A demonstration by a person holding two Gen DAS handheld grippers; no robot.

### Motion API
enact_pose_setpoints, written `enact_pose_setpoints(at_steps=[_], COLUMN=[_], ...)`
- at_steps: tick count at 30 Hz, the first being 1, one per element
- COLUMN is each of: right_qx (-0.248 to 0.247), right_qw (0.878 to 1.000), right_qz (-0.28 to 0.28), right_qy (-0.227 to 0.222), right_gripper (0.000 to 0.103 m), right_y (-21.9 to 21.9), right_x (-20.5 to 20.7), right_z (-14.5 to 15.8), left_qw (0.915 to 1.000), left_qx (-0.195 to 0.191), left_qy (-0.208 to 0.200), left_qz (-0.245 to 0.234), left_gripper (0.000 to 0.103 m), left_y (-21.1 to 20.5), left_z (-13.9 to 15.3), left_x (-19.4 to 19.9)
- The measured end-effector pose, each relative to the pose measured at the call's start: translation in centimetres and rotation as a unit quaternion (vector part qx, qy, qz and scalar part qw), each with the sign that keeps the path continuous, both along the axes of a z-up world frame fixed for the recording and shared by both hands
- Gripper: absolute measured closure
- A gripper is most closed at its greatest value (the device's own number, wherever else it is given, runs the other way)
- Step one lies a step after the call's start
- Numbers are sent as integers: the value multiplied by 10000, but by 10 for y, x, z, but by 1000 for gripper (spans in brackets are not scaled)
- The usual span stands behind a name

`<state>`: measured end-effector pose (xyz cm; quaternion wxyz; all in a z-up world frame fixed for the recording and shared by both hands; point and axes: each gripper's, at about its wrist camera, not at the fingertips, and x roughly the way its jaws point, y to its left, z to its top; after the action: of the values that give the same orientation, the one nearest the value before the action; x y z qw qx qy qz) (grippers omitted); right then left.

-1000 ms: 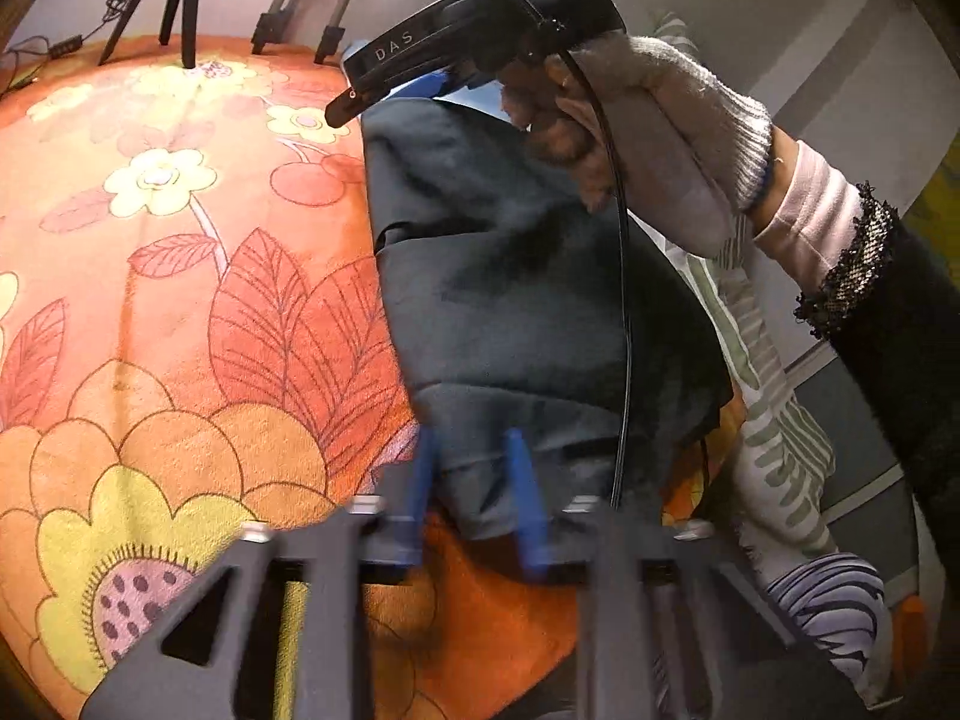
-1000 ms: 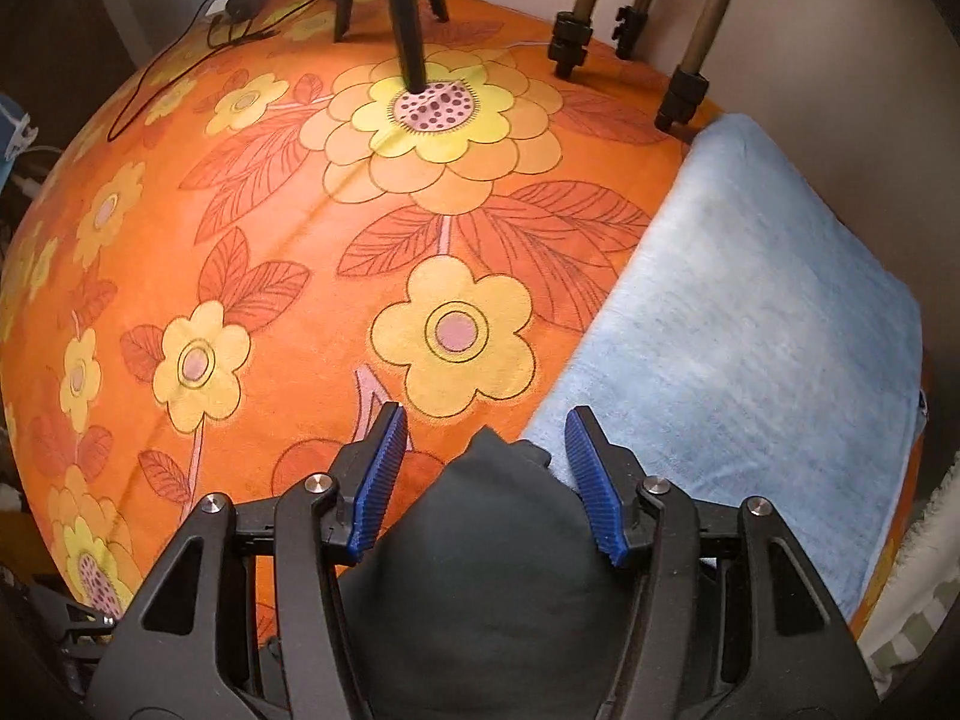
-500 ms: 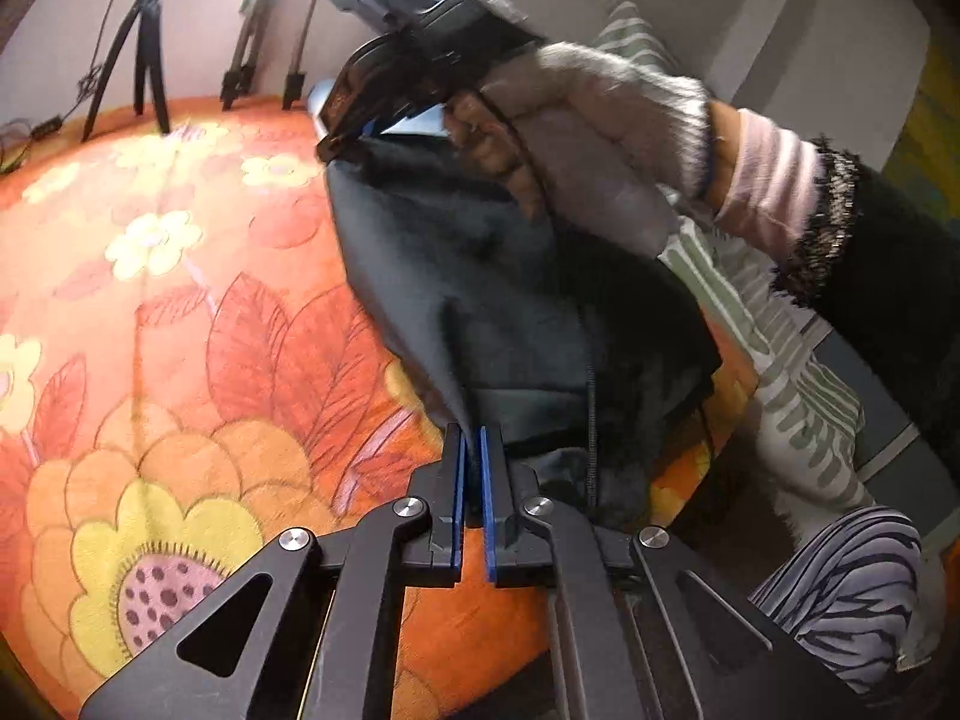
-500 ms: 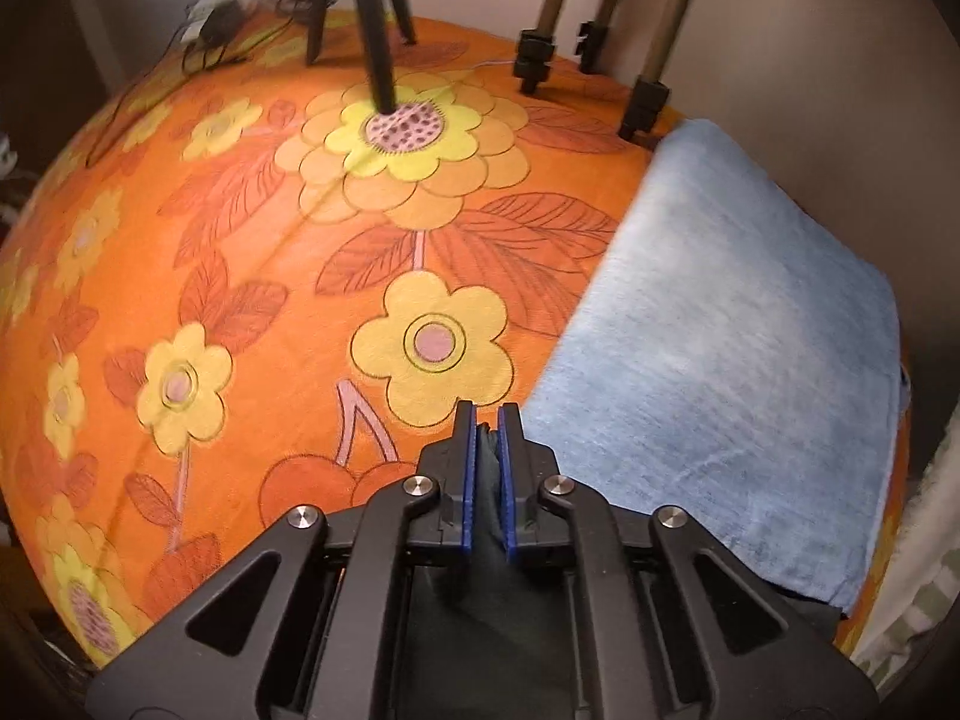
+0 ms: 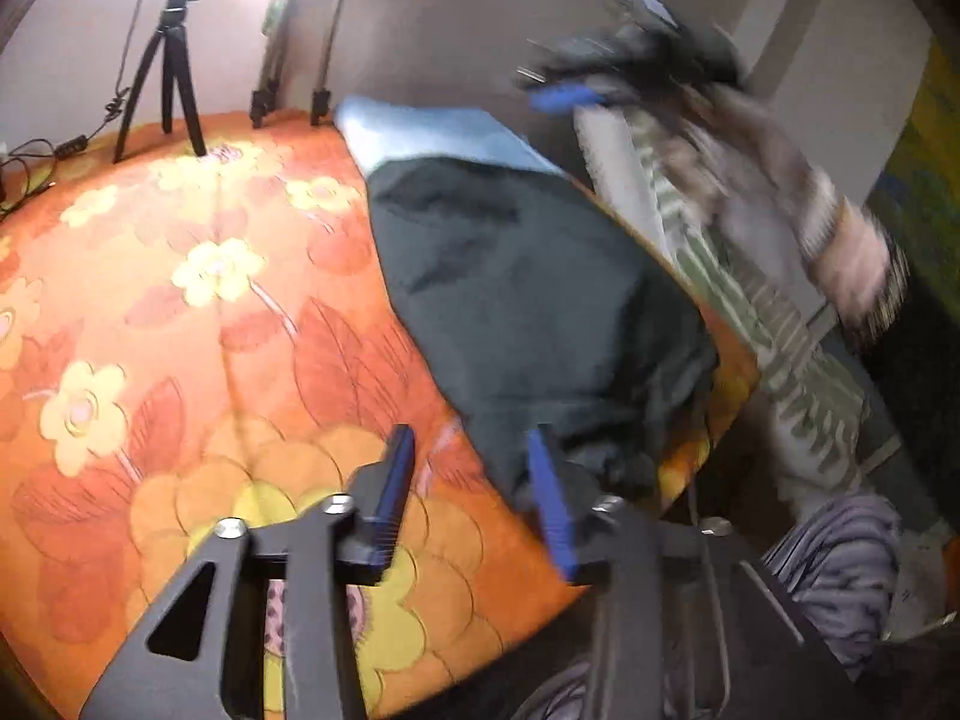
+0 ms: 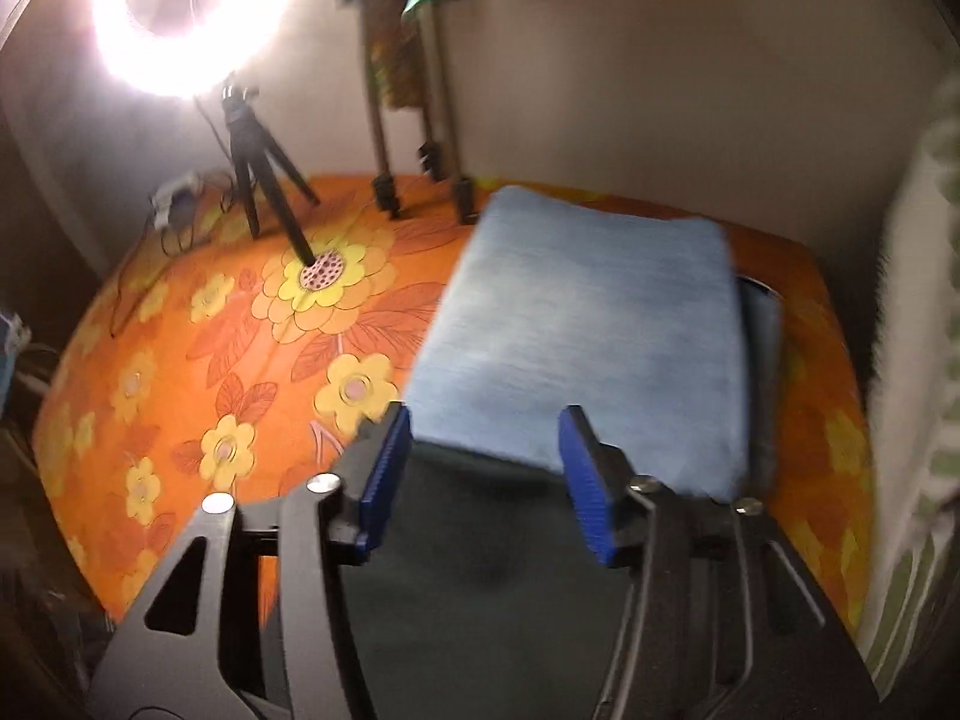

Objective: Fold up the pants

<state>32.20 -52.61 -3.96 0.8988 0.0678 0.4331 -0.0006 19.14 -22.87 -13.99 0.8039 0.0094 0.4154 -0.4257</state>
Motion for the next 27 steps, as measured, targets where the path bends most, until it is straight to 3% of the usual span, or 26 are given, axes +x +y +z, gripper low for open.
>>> enact_pose_setpoints(at_steps=[5,7,12,19,27], right_qx=[160,252,919,2039,2016], right_qw=[9990,9977,9904,9731,9746], right_qz=[-416,-630,-1025,-1048,-885], right_qy=[-75,-50,133,238,421], right_gripper=[28,24,19,19,19], right_y=[-46,-67,-111,-127,-113], right_x=[-67,-95,-135,-147,-131], right_z=[4,-4,-44,-97,-114], left_qw=[9996,9991,9977,9970,9950], left_qx=[-111,-169,-160,86,147], left_qy=[116,264,543,557,730], left_qz=[230,288,373,535,666], left_gripper=[59,54,53,50,50], left_y=[-10,-18,-43,-66,-72], left_z=[6,3,-3,-12,-26], left_x=[29,41,67,88,105])
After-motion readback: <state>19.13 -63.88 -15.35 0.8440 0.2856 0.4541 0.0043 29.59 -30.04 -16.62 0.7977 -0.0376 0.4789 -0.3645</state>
